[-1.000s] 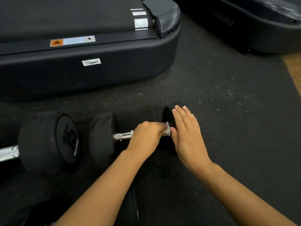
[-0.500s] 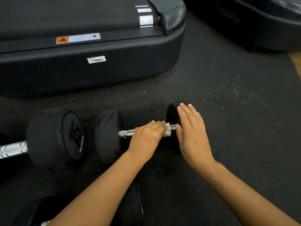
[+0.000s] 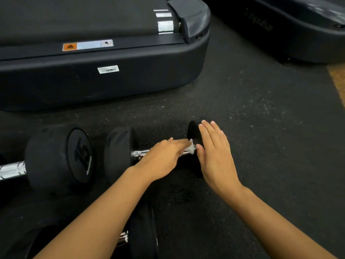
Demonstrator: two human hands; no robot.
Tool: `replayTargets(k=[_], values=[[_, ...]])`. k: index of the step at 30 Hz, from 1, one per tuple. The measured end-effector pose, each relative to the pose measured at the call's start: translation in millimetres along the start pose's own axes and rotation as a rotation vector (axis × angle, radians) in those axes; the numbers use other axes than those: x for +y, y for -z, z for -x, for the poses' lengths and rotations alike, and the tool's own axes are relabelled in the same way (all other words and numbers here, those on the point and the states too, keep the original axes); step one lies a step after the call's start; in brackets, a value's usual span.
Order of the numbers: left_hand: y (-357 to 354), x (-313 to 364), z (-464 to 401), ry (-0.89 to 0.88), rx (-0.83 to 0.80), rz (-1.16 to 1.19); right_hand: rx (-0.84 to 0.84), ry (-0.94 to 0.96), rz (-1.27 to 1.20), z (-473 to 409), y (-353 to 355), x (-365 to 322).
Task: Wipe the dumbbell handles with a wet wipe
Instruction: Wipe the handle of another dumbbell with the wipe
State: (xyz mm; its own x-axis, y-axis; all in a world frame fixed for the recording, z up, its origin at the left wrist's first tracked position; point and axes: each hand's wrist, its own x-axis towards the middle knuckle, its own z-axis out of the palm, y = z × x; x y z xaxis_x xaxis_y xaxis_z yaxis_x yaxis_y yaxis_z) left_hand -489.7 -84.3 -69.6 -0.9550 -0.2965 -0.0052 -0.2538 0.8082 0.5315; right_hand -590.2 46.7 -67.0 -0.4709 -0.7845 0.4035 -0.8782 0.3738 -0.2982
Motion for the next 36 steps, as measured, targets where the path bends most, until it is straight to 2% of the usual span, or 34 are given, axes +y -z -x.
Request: replayTargets(k=[2,4,8,11,13,15,20,22,24,26,30,33,36], values=[[-5,-5,7,-0.128,0.077,-0.061,-0.003,-0.003,-0.014,1,0,0],[-12,-3,1,-0.161,0.173,-0.139,0.002,-0.004,-0.006,1,0,0],[-31,21,-2,0.058,0.381,-0.078,0.008,-0.016,-0.011,-4,-1,0],[-44,17,4,-0.084,0.491,-0.209,0.023,-0.008,-0.013,-4,-3,0],[-44,11,4,-0.181,0.499,-0.297,0.035,0.004,-0.006,-3,-3,0],[-33,14,1,-0.15,0.416,-0.287,0.034,0.006,-0.013,-1,-2,0],[3,12,-32,0.308,0.02,-0.006,0.029,-0.004,-0.017,-1,-2,0],[14,11,-44,0.372,-0.14,0.141,0.023,-0.001,-0.005,0,-2,0],[19,11,-46,0.375,-0.195,0.195,0.024,0.002,0.003,0,-2,1],[16,13,-32,0.317,-0.111,0.164,0.033,0.007,0.008,-1,-1,0],[-11,11,-2,0.075,0.179,-0.052,0.021,0.006,0.004,-1,-1,0],[-21,-1,6,-0.013,0.204,-0.226,-0.009,0.006,-0.024,-1,0,2],[-24,-5,12,-0.141,0.346,-0.302,-0.008,0.012,-0.022,0,0,3]])
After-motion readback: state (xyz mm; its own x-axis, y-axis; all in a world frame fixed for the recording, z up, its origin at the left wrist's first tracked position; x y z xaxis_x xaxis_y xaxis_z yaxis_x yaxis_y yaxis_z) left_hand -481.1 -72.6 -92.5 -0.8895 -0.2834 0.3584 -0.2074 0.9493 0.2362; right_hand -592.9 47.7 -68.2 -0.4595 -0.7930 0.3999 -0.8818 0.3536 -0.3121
